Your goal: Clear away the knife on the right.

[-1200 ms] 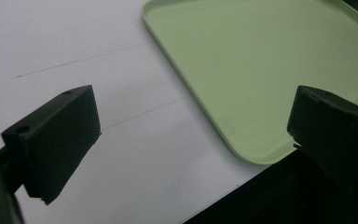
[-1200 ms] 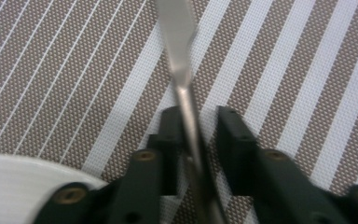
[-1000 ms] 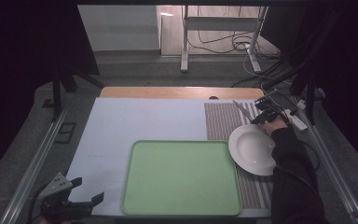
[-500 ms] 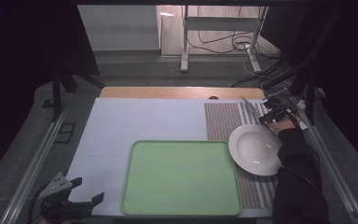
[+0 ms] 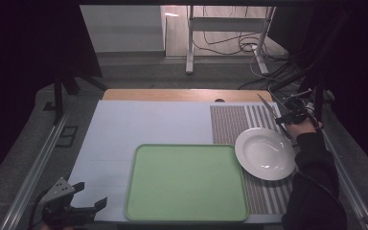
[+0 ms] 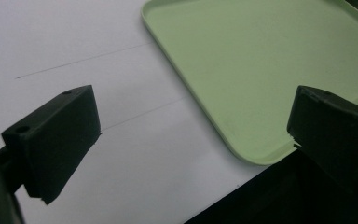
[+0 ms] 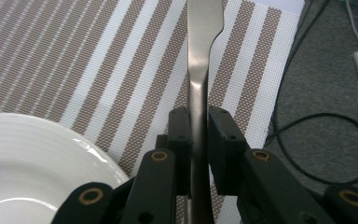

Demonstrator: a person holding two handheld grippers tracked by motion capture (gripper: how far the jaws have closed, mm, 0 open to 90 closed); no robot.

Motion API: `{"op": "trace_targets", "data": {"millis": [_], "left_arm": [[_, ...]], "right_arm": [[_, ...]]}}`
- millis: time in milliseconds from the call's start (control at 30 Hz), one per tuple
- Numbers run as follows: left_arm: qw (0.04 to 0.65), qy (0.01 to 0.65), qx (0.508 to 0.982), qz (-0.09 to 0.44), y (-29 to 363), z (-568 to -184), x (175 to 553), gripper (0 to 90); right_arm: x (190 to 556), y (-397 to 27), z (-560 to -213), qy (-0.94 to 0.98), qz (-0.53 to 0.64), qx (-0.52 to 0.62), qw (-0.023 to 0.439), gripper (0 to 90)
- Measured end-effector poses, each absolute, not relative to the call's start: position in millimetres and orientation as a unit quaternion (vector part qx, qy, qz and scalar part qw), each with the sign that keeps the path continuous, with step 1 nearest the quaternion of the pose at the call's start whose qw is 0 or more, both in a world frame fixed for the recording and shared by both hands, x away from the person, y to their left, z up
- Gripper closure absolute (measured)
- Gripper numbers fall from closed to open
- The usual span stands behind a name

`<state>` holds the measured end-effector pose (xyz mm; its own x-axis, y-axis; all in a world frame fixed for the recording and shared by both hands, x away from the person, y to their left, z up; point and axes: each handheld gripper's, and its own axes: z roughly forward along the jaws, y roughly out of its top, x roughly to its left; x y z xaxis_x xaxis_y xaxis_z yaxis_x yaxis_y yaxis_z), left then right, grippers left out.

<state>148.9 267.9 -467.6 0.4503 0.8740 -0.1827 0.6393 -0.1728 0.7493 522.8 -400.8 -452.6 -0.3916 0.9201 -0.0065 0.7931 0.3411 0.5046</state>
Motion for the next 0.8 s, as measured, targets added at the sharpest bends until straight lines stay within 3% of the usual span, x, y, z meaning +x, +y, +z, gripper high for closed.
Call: {"op": "trace_targets", "data": {"millis": [800], "left_arm": [[0.399,0.500,0.754,0.148,267.1,-467.5,149.2,2.3]], "right_arm": [[476.0,-352.0,-435.7,0.841,0.237,0.469,0.130,80.5]]}}
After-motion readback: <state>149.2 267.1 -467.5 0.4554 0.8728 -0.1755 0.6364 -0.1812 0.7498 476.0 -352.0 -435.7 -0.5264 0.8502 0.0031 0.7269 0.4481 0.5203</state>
